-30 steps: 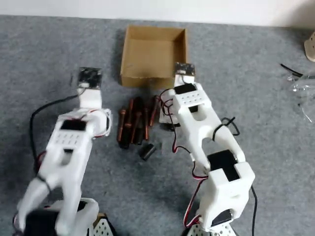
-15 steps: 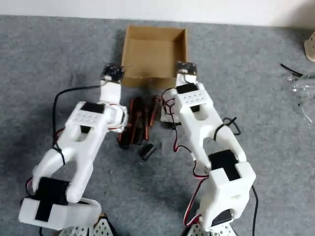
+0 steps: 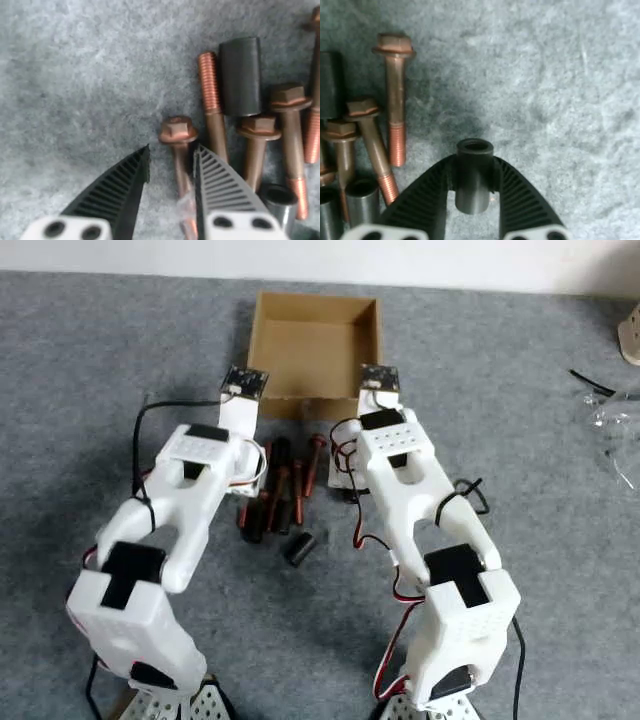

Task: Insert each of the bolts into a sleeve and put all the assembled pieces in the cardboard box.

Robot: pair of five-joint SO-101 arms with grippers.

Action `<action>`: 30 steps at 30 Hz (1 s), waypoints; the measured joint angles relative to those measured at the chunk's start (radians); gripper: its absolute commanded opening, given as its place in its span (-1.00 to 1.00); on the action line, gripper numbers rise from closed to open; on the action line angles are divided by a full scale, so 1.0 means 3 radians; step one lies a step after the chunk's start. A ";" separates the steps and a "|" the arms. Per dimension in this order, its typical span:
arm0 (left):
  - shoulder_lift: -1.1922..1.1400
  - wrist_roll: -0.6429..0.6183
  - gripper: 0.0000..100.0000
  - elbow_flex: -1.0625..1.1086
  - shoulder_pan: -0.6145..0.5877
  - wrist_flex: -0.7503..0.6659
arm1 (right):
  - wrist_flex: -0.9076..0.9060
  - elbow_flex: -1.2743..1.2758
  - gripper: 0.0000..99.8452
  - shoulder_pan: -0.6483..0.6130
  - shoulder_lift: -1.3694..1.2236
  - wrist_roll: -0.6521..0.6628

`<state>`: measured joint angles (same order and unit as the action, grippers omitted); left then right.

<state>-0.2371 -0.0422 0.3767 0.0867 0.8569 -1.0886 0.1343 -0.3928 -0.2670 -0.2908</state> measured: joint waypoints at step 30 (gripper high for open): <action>-0.0061 -0.0015 -0.99 -0.0143 0.0041 0.0445 | 0.0010 0.0000 -0.99 0.0010 0.0000 0.0000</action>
<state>-0.2555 -0.0468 0.3337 0.0990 0.9904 -1.0856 0.1343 -0.3897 -0.2670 -0.2908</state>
